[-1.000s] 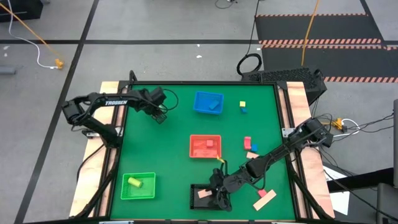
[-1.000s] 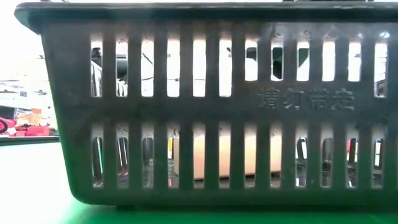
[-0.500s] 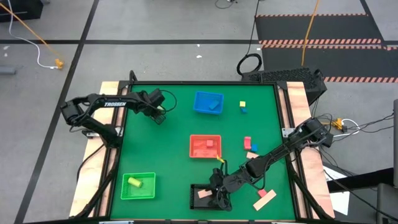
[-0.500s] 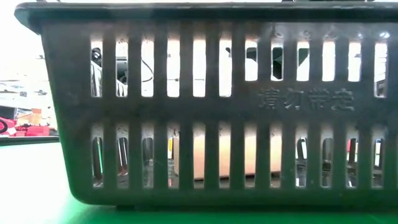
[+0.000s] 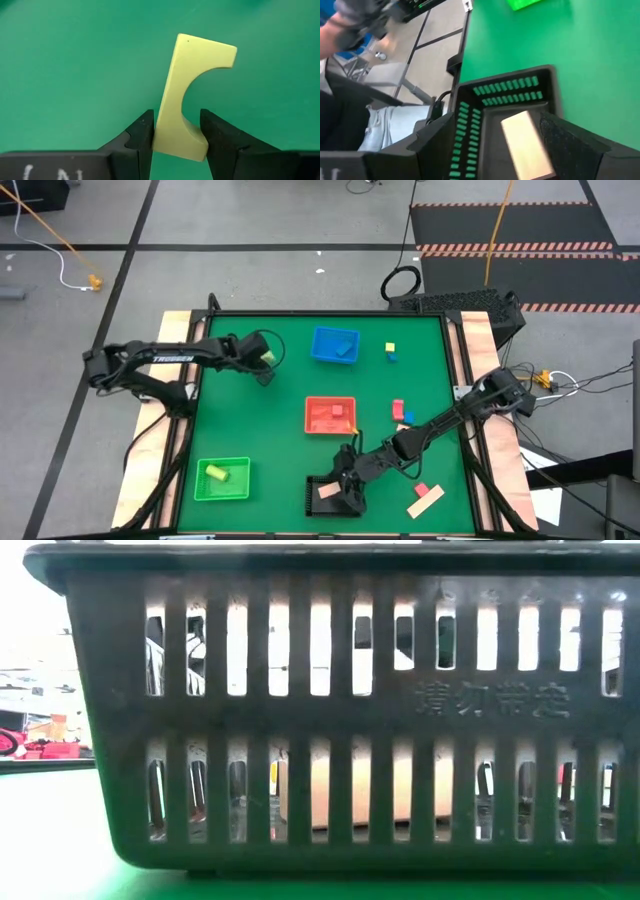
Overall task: Sort & place blocks by color
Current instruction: Put the left green block into the green bin
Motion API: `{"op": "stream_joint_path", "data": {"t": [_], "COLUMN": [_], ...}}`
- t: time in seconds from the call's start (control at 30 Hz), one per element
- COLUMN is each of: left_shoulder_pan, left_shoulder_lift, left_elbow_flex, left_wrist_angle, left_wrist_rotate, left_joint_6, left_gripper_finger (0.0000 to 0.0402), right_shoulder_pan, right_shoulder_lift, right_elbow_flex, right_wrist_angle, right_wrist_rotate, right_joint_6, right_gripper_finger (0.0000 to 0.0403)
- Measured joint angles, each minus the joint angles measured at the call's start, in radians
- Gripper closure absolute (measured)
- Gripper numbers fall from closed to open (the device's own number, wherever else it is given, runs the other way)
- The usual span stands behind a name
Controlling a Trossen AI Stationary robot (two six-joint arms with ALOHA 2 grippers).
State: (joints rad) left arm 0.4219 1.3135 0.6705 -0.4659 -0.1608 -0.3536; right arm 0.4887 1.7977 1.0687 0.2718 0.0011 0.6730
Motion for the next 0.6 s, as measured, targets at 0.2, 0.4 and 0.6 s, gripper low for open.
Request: {"op": "stream_joint_path", "data": {"t": [0.2, 0.4, 0.6], "left_shoulder_pan": [-0.157, -0.396, -0.646], "left_shoulder_lift": [-0.116, -0.193, -0.202], "left_elbow_flex": [0.001, 0.003, 0.003], "left_wrist_angle": [0.023, 0.193, 0.203], "left_wrist_rotate": [-0.002, 0.011, 0.015], "left_joint_6": [-0.084, -0.138, -0.344], "left_gripper_finger": [0.0267, 0.0267, 0.0267], "right_shoulder_pan": [-0.031, -0.059, -0.067], "right_shoulder_lift": [-0.004, -0.046, -0.155], "right_elbow_flex": [0.000, 0.000, 0.000], "right_wrist_angle": [-0.008, -0.017, -0.106], "right_wrist_rotate": [-0.002, -0.002, 0.002], "right_joint_6": [0.022, -0.043, -0.108], "right_gripper_finger": [0.0120, 0.0120, 0.0120]}}
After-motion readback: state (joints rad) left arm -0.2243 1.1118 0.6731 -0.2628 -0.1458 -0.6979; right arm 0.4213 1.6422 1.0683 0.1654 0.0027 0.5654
